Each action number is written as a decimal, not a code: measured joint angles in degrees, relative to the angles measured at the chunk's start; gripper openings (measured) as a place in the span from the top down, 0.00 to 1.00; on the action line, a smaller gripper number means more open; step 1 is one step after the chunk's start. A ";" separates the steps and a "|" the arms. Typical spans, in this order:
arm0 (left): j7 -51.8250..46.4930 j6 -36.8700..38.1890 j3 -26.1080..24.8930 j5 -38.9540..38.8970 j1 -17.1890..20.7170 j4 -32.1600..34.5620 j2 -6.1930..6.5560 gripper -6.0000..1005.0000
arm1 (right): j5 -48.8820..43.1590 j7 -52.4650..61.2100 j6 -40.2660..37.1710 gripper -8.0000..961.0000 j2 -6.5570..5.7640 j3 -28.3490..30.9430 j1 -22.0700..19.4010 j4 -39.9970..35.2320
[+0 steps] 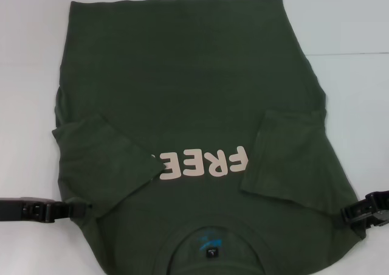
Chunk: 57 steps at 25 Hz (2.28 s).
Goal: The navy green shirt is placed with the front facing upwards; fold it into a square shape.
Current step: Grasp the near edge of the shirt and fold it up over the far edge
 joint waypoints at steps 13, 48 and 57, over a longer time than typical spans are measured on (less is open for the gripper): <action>0.00 -0.08 0.00 0.00 0.01 0.00 -0.01 0.92 | 0.46 0.31 0.31 0.25 0.13 0.03 0.16 0.05; 1.33 0.04 -0.12 -0.52 0.02 0.00 0.02 0.91 | 0.76 -6.43 0.23 0.91 0.29 -0.02 -1.14 -0.50; 5.11 0.72 0.42 -2.75 0.56 0.00 -0.18 0.91 | 3.79 -15.91 -0.12 0.94 0.76 5.08 -3.28 -0.17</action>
